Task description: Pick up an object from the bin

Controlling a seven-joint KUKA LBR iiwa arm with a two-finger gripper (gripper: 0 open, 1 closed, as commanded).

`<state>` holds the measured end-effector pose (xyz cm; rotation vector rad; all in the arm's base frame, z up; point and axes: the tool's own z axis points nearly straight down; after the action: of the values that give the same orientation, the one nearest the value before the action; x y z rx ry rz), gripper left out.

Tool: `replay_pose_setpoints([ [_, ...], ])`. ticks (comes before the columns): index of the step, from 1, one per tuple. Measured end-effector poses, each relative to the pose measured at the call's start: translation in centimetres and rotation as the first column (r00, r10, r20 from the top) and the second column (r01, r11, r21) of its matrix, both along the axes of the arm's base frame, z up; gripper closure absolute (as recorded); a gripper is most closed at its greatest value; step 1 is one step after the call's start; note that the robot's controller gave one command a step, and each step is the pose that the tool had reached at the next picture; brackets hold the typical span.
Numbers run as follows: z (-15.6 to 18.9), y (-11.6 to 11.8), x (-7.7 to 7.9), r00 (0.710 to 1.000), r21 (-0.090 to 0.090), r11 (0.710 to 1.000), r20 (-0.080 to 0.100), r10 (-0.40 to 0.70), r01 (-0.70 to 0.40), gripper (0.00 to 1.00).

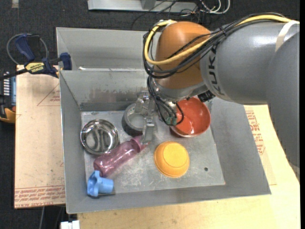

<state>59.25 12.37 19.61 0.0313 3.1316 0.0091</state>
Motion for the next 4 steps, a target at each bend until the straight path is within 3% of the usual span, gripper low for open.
replay_pose_setpoints([
  [1,-3.8,-1.9,3.2,0.890,-0.005,0.890,0.003,0.456,-0.456,0.00],
  [2,-4.6,-1.2,3.0,0.924,-0.002,0.924,0.001,0.382,-0.382,0.00],
  [3,-7.0,-0.5,0.3,0.952,-0.002,0.952,0.001,0.307,-0.307,0.00],
  [4,-9.6,-1.5,2.1,0.983,0.001,0.983,-0.003,0.185,-0.185,0.00],
])
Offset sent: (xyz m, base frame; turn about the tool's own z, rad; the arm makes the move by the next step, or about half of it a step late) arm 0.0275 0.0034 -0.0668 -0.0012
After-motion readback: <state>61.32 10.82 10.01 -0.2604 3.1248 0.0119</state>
